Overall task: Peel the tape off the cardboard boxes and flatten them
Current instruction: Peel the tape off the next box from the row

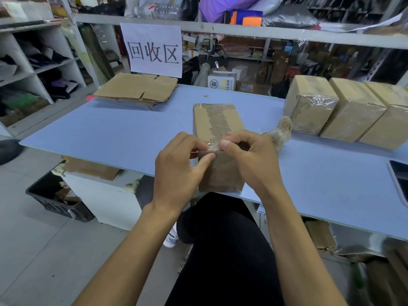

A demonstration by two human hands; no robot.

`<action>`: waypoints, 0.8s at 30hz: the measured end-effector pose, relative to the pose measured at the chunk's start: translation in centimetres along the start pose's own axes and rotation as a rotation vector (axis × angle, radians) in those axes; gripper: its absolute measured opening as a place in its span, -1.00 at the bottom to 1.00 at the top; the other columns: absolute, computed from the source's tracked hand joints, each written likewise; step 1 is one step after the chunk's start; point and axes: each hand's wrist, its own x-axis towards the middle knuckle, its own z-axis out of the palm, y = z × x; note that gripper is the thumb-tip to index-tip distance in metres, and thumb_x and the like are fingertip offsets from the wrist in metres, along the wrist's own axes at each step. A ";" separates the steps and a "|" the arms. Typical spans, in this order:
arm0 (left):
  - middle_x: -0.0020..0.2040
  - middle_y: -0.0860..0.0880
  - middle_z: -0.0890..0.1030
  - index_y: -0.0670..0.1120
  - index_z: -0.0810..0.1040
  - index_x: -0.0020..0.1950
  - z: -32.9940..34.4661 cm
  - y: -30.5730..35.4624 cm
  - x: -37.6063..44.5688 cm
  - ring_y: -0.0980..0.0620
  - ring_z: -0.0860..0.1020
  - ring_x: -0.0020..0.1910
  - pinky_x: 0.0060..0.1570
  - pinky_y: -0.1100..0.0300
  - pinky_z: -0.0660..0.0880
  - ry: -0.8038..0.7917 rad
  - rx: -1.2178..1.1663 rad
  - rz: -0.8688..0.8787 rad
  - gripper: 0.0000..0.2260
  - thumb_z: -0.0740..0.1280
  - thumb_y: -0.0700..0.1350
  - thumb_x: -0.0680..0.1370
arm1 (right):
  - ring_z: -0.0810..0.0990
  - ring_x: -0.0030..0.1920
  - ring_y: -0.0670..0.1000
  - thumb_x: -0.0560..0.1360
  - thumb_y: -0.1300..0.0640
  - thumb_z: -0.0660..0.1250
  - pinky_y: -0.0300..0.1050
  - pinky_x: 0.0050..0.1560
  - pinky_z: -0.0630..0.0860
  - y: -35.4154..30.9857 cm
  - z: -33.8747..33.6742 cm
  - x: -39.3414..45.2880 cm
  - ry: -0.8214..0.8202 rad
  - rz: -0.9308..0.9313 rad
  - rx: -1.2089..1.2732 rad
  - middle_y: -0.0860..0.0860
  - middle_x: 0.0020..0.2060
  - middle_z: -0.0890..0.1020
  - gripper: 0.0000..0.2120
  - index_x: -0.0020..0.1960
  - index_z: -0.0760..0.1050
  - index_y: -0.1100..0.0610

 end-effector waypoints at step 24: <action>-0.22 0.03 0.55 -0.09 0.54 -0.17 -0.5 0.8 0.7 -0.01 0.60 -0.23 -0.31 -0.03 0.59 0.002 0.204 0.066 -0.89 0.29 -0.06 0.44 | 0.60 0.16 0.01 0.50 0.28 0.41 -0.17 0.20 0.49 0.7 -0.9 -0.2 -0.172 -0.048 0.279 -0.03 -0.09 0.72 -0.88 -0.15 0.68 0.12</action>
